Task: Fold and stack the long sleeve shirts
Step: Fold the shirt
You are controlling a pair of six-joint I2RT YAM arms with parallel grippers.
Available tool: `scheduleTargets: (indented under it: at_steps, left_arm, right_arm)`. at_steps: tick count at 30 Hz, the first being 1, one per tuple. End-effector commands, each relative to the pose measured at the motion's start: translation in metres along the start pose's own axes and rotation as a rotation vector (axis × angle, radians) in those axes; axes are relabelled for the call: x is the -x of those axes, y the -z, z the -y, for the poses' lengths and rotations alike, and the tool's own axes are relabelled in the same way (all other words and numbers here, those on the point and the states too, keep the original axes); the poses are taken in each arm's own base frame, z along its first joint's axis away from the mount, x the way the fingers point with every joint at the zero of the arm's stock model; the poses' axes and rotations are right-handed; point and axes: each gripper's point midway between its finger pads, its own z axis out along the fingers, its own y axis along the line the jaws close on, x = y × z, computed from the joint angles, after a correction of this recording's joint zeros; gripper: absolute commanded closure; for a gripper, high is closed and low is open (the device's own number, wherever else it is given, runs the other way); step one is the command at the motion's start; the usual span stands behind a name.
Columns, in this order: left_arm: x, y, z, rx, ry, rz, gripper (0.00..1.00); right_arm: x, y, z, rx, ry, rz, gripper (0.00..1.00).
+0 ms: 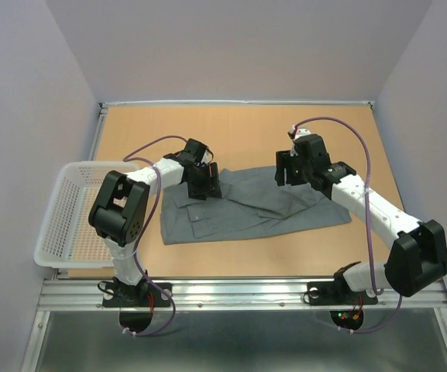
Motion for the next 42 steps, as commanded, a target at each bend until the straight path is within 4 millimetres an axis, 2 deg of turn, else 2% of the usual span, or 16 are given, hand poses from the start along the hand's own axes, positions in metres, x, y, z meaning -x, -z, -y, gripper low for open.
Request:
scheduleTargets:
  at_steps: [1, 6, 7, 10, 13, 18, 22, 24, 29, 34, 38, 42]
  left_arm:
    - [0.032, -0.001, 0.006, 0.009, 0.004, 0.087, 0.30]
    - [0.040, 0.001, 0.003, 0.033, 0.014, 0.110, 0.30]
    - [0.040, 0.002, 0.002, 0.032, 0.016, 0.116, 0.30]
    - [0.038, 0.001, -0.003, 0.033, 0.033, 0.115, 0.29]
    - [0.040, 0.000, -0.003, 0.029, 0.051, 0.126, 0.29]
    - [0.044, -0.003, -0.003, 0.026, 0.088, 0.131, 0.30]
    - [0.043, -0.002, -0.009, 0.039, 0.149, 0.134, 0.31]
    - [0.042, 0.002, -0.004, 0.006, 0.167, 0.137, 0.31]
    - [0.045, 0.026, 0.021, -0.106, 0.145, 0.184, 0.30]
    - [0.041, 0.040, 0.025, -0.134, 0.226, 0.211, 0.29]
    - [0.041, 0.040, 0.021, -0.126, 0.324, 0.236, 0.29]
    - [0.040, 0.034, 0.017, -0.110, 0.424, 0.235, 0.34]
  right_arm:
    - [0.015, 0.004, -0.001, 0.011, -0.035, 0.082, 0.31]
    - [0.016, 0.010, 0.001, 0.008, -0.053, 0.105, 0.30]
    - [0.015, 0.010, 0.004, 0.000, -0.054, 0.108, 0.23]
    - [0.017, 0.013, 0.007, -0.012, -0.063, 0.119, 0.11]
    - [0.017, 0.012, 0.011, -0.027, -0.066, 0.121, 0.06]
    - [0.016, 0.010, 0.014, -0.037, -0.068, 0.116, 0.06]
    - [0.015, 0.012, 0.017, -0.049, -0.065, 0.122, 0.06]
    - [0.014, 0.012, 0.018, -0.056, -0.063, 0.122, 0.06]
    - [0.012, 0.011, 0.019, -0.060, -0.063, 0.116, 0.06]
    - [0.012, 0.009, 0.019, -0.061, -0.058, 0.112, 0.06]
    - [0.012, 0.010, 0.020, -0.065, -0.058, 0.116, 0.06]
    - [0.011, 0.011, 0.021, -0.066, -0.058, 0.115, 0.06]
